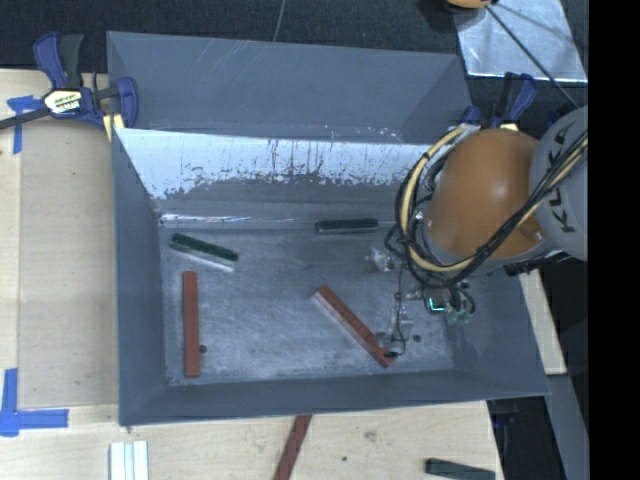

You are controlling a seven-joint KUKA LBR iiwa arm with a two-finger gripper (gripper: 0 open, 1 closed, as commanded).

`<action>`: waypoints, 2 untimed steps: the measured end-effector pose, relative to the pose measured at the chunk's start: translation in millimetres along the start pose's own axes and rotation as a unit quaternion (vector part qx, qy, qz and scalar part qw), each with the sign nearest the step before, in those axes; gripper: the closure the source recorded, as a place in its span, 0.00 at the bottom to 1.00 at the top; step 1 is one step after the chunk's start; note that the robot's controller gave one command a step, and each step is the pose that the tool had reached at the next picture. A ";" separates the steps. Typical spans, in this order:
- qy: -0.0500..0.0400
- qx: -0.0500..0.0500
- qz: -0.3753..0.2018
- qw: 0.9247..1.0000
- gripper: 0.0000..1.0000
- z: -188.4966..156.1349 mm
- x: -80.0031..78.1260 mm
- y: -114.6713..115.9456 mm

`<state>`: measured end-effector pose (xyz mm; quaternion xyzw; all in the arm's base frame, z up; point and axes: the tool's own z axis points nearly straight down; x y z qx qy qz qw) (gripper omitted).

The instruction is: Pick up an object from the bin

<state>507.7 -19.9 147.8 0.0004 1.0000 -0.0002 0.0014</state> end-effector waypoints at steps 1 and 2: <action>0.000 0.000 0.000 1.000 0.00 0.1 -0.1 0.0; 0.002 0.000 0.023 1.000 0.00 -32.7 -26.2 14.4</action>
Offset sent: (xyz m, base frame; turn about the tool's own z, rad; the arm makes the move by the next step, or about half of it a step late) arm 0.0405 0.0233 0.0537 0.0653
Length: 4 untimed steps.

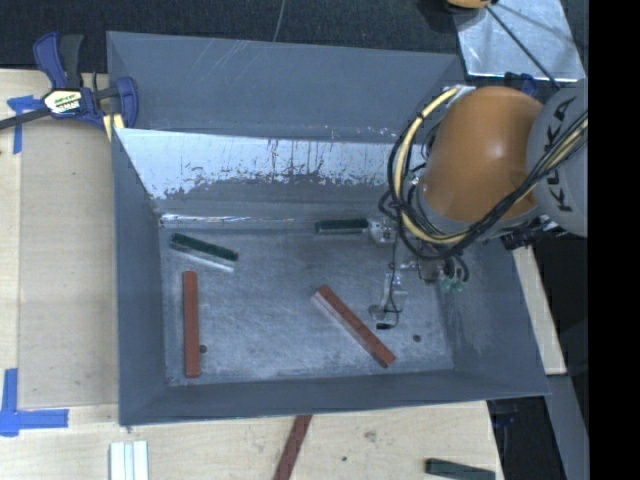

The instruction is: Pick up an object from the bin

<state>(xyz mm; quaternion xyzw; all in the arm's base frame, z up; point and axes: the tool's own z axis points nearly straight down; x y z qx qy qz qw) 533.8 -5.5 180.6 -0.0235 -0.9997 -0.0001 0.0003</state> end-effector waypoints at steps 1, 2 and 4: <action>-0.008 -0.001 0.034 0.999 0.00 29.2 -14.0 9.4; 0.000 0.000 0.005 1.000 0.00 65.0 4.2 -11.4; -0.004 0.000 0.105 0.994 1.00 108.5 17.3 -14.4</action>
Offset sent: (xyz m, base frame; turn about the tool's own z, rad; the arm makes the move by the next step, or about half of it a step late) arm -0.0110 -0.0202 -0.0698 -0.0042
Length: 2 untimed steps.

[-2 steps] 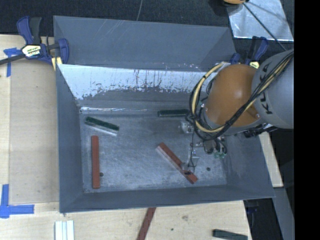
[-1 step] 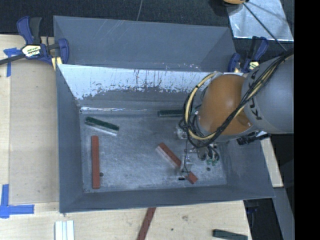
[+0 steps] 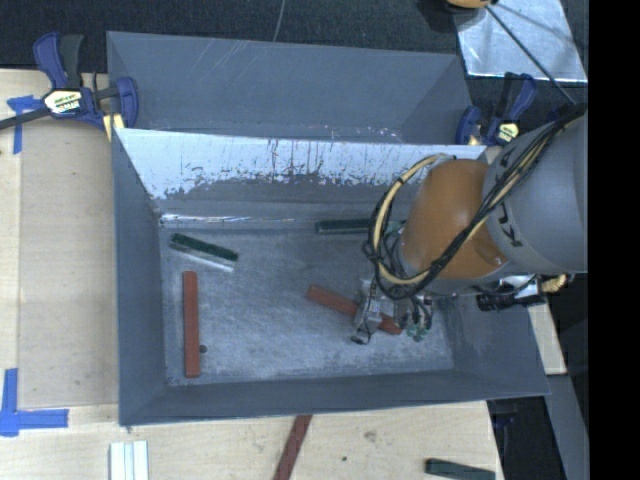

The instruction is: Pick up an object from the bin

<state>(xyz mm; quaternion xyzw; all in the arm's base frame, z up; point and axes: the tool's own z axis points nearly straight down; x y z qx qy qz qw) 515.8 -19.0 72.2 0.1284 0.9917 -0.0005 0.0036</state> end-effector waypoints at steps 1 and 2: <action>0.000 0.000 0.000 1.000 1.00 0.0 0.0 0.0; 0.006 0.001 -0.033 0.999 1.00 1.1 -17.3 1.6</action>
Offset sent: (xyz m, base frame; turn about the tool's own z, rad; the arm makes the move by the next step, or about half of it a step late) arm 0.0469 -0.0077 -0.0022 -0.1567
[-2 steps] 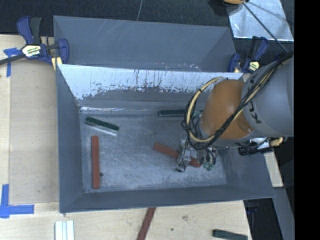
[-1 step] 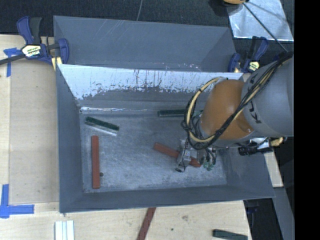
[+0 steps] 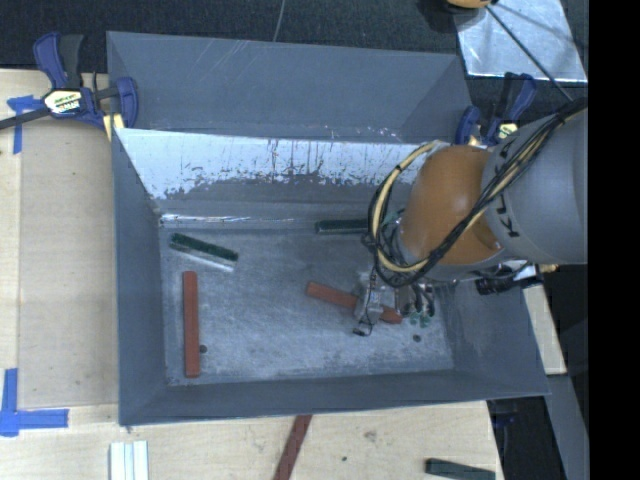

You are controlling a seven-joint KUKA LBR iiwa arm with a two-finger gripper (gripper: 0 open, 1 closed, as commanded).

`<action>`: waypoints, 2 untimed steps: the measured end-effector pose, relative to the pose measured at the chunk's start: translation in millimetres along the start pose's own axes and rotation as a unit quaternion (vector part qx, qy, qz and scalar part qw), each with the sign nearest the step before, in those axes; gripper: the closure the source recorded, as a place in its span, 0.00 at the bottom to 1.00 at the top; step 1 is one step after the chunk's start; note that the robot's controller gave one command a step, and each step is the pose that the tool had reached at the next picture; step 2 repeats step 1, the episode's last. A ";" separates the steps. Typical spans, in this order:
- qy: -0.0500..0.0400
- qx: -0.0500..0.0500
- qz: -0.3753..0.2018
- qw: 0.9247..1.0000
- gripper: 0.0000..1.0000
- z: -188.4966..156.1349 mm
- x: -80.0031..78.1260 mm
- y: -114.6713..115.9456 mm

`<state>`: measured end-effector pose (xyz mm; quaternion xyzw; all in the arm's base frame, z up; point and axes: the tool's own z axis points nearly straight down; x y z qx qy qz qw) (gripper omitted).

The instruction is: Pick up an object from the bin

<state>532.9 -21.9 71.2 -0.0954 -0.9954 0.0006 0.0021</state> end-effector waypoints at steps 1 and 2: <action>-0.004 -0.001 -0.008 1.000 1.00 -136.6 -0.9 2.5; -0.004 -0.001 -0.008 1.000 1.00 -136.6 -0.9 2.5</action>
Offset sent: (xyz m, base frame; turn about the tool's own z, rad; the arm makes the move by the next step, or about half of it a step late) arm 0.0000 0.0000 0.0000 0.0000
